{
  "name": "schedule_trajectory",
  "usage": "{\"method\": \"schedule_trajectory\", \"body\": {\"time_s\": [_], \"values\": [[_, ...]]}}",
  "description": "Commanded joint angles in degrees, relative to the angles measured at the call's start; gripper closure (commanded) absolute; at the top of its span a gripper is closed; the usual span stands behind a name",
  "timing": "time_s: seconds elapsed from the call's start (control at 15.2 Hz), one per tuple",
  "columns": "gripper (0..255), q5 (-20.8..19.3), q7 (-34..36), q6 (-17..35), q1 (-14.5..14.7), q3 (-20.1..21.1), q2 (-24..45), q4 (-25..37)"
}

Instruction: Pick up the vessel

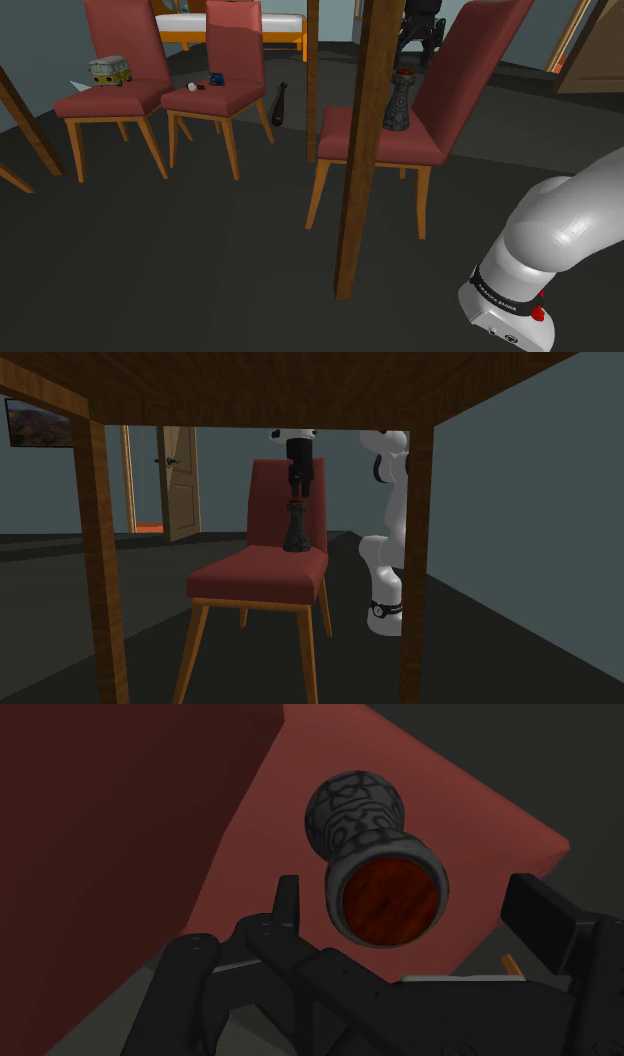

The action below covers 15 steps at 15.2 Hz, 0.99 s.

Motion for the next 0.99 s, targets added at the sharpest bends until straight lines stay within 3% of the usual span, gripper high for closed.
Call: {"method": "schedule_trajectory", "body": {"time_s": [0.0,0.2,0.26,0.92], "values": [[0,0.0,0.1,1.6,0.0,0.0,-0.6,-2.2],[0,-0.1,0.1,2.8,0.0,0.0,-1.1,-3.9],[255,-0.1,0.1,2.8,0.0,0.0,-1.1,-3.9],[255,0.0,0.1,2.0,0.0,0.0,-0.8,-2.8]]}}
